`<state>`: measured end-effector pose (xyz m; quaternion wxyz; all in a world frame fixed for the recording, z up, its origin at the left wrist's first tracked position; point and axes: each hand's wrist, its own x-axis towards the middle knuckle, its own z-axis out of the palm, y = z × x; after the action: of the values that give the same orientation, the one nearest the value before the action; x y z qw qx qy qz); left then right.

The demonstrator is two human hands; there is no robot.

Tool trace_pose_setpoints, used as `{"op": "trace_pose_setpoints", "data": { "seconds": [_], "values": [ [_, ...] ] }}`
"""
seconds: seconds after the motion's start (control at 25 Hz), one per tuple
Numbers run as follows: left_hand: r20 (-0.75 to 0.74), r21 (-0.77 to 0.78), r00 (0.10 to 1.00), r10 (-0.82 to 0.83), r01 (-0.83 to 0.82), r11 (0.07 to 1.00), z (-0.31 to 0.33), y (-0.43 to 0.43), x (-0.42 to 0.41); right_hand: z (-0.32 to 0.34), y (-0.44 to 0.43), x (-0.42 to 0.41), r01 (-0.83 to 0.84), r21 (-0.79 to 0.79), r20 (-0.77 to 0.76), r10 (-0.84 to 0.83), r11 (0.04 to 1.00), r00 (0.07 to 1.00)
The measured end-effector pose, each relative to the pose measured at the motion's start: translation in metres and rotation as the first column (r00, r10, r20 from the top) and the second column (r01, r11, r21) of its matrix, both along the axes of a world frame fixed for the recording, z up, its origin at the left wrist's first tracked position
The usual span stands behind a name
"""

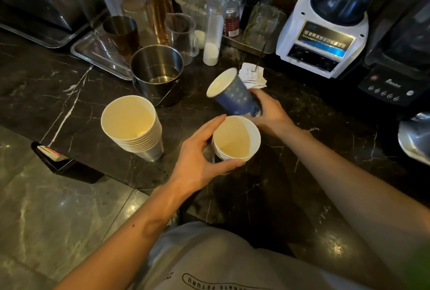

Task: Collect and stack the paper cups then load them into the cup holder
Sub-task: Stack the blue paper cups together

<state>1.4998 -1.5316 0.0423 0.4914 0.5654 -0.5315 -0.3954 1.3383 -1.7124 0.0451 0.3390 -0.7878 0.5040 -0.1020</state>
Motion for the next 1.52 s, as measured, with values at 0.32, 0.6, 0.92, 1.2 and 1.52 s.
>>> {"op": "trace_pose_setpoints", "data": {
  "seconds": [0.32,0.6,0.92,1.2,1.52],
  "values": [
    [0.017,-0.013,1.0,0.003,-0.002,1.0,0.001,-0.023,0.001,0.084,0.047,-0.034,0.212,0.085,0.566,-0.222,0.974,0.794],
    [-0.025,0.001,0.999,-0.04,0.04,0.999,0.004,-0.022,0.0,0.094,0.075,-0.031,-0.004,0.172,0.599,-0.101,0.985,0.794],
    [-0.01,0.01,0.99,-0.144,0.144,0.99,0.01,-0.017,0.007,0.056,0.093,-0.039,-0.203,0.288,0.504,0.031,0.936,0.863],
    [0.008,0.003,0.997,-0.08,0.08,0.997,0.0,-0.012,0.005,0.035,0.098,-0.029,-0.085,0.235,0.446,-0.029,0.968,0.894],
    [-0.01,0.016,1.0,0.018,-0.018,1.0,0.002,0.002,-0.001,0.014,0.11,-0.03,-0.111,0.303,0.441,-0.036,0.947,0.897]
  ]
}}
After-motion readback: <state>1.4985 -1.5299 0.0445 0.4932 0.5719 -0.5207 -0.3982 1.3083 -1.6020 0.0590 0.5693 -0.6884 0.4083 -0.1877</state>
